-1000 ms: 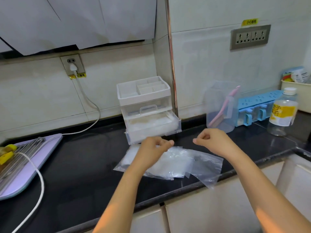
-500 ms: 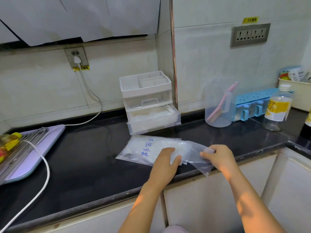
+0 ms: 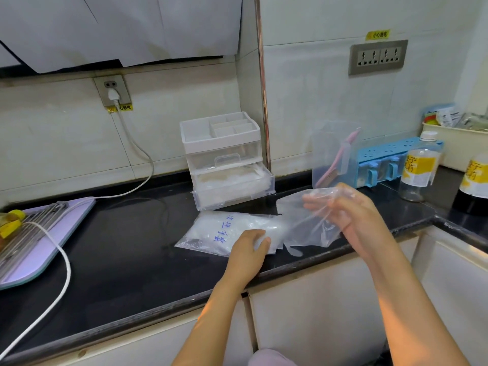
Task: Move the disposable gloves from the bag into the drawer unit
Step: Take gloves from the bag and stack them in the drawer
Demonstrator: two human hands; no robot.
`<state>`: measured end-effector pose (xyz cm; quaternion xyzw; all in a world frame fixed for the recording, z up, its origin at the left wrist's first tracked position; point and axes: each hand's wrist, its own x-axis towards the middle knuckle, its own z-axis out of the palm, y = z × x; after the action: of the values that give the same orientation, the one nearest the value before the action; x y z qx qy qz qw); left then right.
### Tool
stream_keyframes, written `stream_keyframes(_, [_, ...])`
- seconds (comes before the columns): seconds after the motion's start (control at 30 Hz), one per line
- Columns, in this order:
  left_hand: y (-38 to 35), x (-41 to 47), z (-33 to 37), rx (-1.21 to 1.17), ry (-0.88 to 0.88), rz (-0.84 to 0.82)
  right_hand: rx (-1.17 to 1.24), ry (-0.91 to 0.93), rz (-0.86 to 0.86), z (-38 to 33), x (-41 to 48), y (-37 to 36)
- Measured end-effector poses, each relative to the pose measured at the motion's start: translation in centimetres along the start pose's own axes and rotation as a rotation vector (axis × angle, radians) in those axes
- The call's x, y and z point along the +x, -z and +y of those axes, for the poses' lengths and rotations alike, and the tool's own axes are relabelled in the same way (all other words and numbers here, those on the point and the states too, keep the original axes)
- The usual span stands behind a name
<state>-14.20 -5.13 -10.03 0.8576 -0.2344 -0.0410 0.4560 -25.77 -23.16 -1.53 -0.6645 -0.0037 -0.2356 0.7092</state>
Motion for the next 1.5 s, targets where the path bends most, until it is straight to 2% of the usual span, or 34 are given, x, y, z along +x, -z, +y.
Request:
stream_keyframes(0.13, [1.5, 1.0, 0.9, -0.263, 0.174, -0.024, 0.016, -0.02, -0.26, -1.5, -0.2, 0.1])
stream_keyframes(0.2, [2.6, 1.0, 1.4, -0.432, 0.228, -0.005, -0.014, -0.055, -0.325, -2.1, -0.2, -0.2])
stream_keyframes(0.27, [3.7, 0.4, 1.8, -0.652, 0.134, -0.031, -0.029, -0.049, -0.385, -2.5, -0.1, -0.5])
stream_keyframes(0.33, [4.9, -0.4, 2.9, -0.759, 0.031, -0.178, -0.046, -0.037, -0.456, -3.0, 0.1, -0.8])
stream_keyframes(0.4, [5.9, -1.3, 4.2, -0.717, -0.03, -0.341, -0.113, -0.038, -0.506, -3.2, 0.4, -1.1])
stream_keyframes(0.47, [6.3, -2.0, 5.3, -0.618, -0.086, -0.43, -0.211, -0.037, -0.513, -3.2, 0.8, -1.3])
stream_keyframes(0.67, [6.7, -3.0, 6.8, -0.305, -0.163, -0.495, -0.479, -0.047, -0.541, -3.3, 1.6, -1.7])
stream_keyframes(0.77, [6.5, -2.7, 6.9, -0.313, -0.15, -0.484, -0.558, -0.028, -0.54, -3.5, 1.9, -1.8])
stream_keyframes(0.93, [6.8, -2.0, 6.3, -0.468, -0.106, -0.45, -0.508, -0.043, -0.501, -3.6, 2.3, -1.2])
stream_keyframes(1.07, [7.4, -1.9, 6.3, -0.436, -0.114, -0.498, -0.512, -0.057, -0.518, -3.7, 2.5, -1.1])
stream_keyframes(1.17, [7.8, -1.8, 6.5, -0.454, -0.085, -0.543, -0.613, -0.072, -0.53, -4.0, 2.9, -1.3])
stream_keyframes(1.3, [8.7, -1.7, 6.7, -0.369, -0.094, -0.446, -0.716, -0.119, -0.52, -4.9, 3.8, -0.8])
stream_keyframes(1.5, [10.6, -0.8, 6.5, -0.526, -0.036, -0.255, -0.649, -0.083, -0.355, -5.1, 5.8, -1.2])
